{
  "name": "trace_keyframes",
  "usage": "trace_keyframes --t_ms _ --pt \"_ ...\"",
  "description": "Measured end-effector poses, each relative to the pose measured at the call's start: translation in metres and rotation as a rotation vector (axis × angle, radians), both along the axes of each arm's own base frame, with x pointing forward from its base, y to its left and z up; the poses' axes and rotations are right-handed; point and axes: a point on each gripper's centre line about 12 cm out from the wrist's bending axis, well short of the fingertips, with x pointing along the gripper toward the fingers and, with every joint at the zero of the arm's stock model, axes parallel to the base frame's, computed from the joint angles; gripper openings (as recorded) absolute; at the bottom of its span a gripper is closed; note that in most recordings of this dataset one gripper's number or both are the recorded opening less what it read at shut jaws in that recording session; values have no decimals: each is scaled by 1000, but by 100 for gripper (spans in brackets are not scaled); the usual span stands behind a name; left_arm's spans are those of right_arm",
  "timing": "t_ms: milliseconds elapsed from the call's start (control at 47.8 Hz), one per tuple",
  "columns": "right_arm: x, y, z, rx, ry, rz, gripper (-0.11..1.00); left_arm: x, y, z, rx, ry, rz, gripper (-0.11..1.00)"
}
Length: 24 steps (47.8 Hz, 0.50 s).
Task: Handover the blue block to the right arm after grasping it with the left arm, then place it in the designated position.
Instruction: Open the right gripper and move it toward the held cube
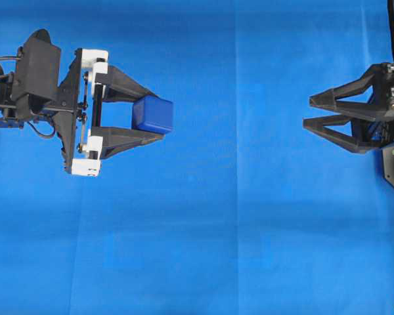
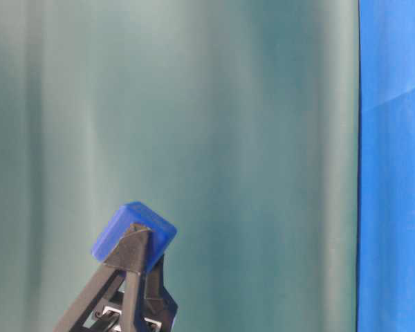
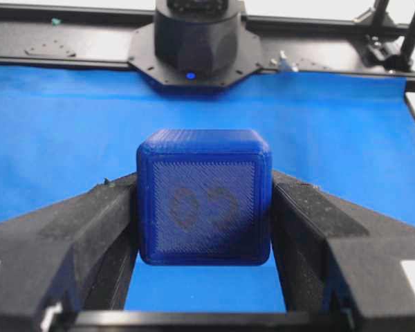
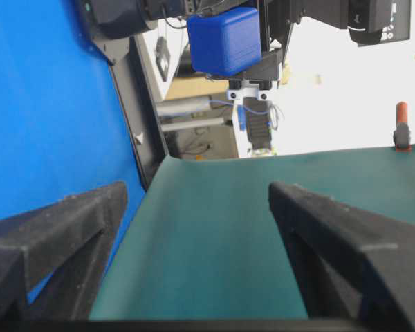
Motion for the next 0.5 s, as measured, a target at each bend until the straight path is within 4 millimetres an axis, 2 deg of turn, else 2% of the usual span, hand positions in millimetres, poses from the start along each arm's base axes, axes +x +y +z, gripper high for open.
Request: trace_keyframes --t_ms 502 --pt "3 0 -2 0 12 -2 96 0 0 0 -2 0 0 49"
